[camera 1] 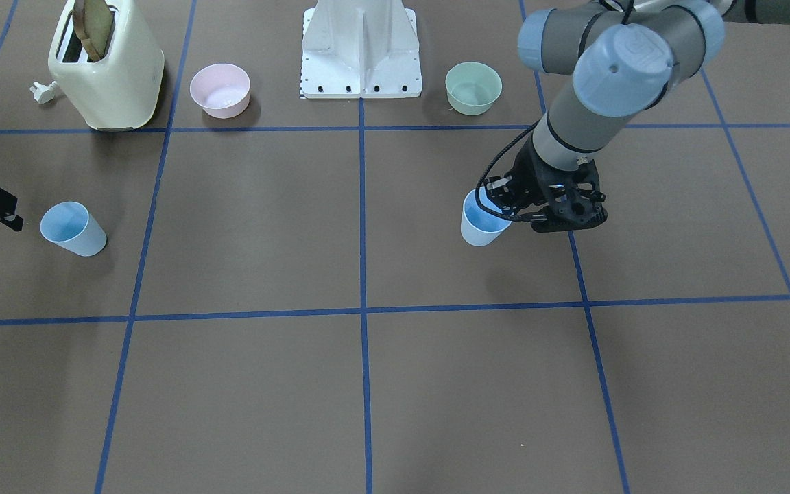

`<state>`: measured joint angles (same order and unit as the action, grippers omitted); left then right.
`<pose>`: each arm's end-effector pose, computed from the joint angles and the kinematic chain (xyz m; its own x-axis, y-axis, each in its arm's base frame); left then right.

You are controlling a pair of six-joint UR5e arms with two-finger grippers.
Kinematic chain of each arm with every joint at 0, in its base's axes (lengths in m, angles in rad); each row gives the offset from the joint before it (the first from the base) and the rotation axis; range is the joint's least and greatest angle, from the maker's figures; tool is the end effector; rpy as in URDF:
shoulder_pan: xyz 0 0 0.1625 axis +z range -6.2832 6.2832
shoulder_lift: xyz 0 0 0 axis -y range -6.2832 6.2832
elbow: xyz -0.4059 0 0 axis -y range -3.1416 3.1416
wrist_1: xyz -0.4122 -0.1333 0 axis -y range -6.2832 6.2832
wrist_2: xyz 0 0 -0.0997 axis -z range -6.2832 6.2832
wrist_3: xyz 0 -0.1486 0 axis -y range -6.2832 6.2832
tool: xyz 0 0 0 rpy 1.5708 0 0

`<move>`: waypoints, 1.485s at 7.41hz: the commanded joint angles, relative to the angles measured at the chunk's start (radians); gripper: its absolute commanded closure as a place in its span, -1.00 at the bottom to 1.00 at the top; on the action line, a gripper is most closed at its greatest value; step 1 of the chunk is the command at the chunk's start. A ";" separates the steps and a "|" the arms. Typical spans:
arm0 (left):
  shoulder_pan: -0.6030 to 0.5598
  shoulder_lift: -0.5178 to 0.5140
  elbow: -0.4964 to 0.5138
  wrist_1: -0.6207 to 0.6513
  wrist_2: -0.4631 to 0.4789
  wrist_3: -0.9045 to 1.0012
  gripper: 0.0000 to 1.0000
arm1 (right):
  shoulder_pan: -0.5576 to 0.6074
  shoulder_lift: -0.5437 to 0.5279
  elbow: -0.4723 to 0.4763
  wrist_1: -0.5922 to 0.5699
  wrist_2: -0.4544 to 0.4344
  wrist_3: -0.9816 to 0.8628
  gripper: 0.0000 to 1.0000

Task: Stack blue cups with both arms
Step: 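Carry the cup toward centre with the left gripper while the right grasps the other cup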

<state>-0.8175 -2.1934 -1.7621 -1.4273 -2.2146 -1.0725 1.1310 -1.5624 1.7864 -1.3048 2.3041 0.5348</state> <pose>0.4273 -0.5201 0.2238 0.6277 -0.1106 -0.7705 0.0322 0.9927 -0.1162 -0.2015 -0.5078 0.5273 0.6545 -0.1105 0.7480 0.0489 0.9934 0.1039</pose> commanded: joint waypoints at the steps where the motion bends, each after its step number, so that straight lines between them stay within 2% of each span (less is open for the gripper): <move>1: 0.060 -0.041 0.006 -0.004 0.038 -0.079 1.00 | -0.046 -0.030 0.002 0.032 -0.014 0.010 -1.00; 4: 0.093 -0.087 0.032 -0.007 0.058 -0.125 1.00 | -0.108 -0.025 0.002 0.032 -0.018 0.033 -0.98; 8: 0.103 -0.115 0.079 -0.039 0.059 -0.151 1.00 | -0.174 -0.021 -0.016 0.032 -0.104 0.030 -0.84; 9: 0.103 -0.115 0.084 -0.047 0.059 -0.153 1.00 | -0.174 -0.019 -0.016 0.032 -0.100 0.030 -0.66; 10: 0.103 -0.115 0.084 -0.047 0.059 -0.153 1.00 | -0.174 -0.015 -0.015 0.030 -0.094 0.030 -0.33; 11: 0.103 -0.115 0.084 -0.047 0.059 -0.153 1.00 | -0.174 -0.015 -0.015 0.030 -0.091 0.033 0.12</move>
<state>-0.7150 -2.3082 -1.6797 -1.4721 -2.1553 -1.2248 0.9581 -1.5788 1.7717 -1.2741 2.2094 0.5652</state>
